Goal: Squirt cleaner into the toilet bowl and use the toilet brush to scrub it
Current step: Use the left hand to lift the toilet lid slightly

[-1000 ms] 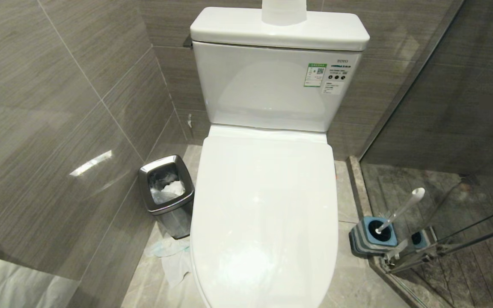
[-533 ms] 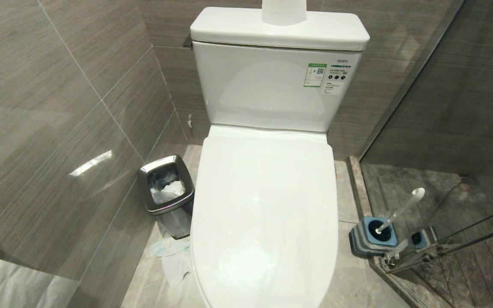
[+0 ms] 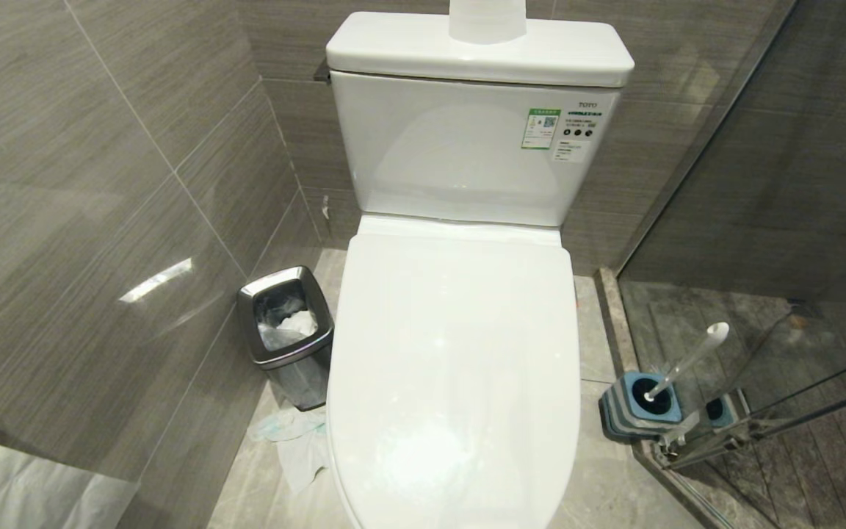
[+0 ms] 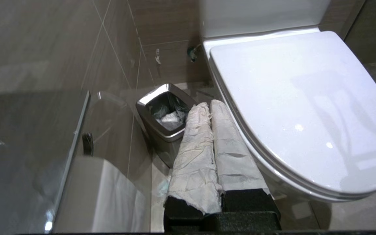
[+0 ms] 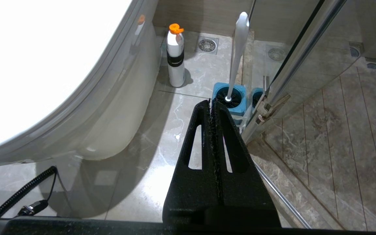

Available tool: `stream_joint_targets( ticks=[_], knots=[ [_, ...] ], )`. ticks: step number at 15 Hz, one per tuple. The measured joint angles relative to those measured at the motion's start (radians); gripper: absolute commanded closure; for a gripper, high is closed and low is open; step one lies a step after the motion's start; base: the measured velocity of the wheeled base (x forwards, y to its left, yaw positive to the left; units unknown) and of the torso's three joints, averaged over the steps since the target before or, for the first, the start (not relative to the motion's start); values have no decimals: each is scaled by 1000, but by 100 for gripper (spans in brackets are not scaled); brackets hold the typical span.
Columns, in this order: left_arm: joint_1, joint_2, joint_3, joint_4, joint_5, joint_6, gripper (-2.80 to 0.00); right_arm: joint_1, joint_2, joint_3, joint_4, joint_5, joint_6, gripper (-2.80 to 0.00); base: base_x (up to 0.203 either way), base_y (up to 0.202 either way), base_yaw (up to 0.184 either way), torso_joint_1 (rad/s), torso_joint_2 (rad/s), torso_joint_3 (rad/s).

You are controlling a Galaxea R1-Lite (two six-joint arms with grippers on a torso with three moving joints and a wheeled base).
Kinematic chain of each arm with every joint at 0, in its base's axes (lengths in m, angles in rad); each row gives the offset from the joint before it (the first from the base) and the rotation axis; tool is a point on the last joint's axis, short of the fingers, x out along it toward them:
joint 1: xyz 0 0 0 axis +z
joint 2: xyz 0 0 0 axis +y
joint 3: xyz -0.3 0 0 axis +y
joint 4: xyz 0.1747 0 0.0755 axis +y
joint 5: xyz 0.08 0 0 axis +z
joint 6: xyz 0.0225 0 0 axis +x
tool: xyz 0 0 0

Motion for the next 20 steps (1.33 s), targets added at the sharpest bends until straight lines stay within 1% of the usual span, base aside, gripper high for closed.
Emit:
stream_joint_targets(
  ticks=[3, 5, 9, 13, 17, 20],
  knots=[
    [-3, 134, -56, -57, -41, 56, 0, 0, 0, 0, 0, 0, 0, 0, 0, 0, 0, 0, 0, 0],
    [-3, 217, -66, -78, -48, 84, 0, 0, 0, 0, 0, 0, 0, 0, 0, 0, 0, 0, 0, 0],
    [-10, 385, -71, -86, -50, 103, 0, 0, 0, 0, 0, 0, 0, 0, 0, 0, 0, 0, 0, 0],
    [-29, 584, -70, -149, -49, 122, 0, 0, 0, 0, 1, 0, 0, 0, 0, 0, 0, 0, 0, 0],
    [-38, 786, -69, -195, -46, 163, 0, 0, 0, 0, 0, 0, 0, 0, 0, 0, 0, 0, 0, 0],
    [-46, 909, -65, -240, -42, 169, 0, 0, 0, 0, 0, 0, 0, 0, 0, 0, 0, 0, 0, 0]
  ],
)
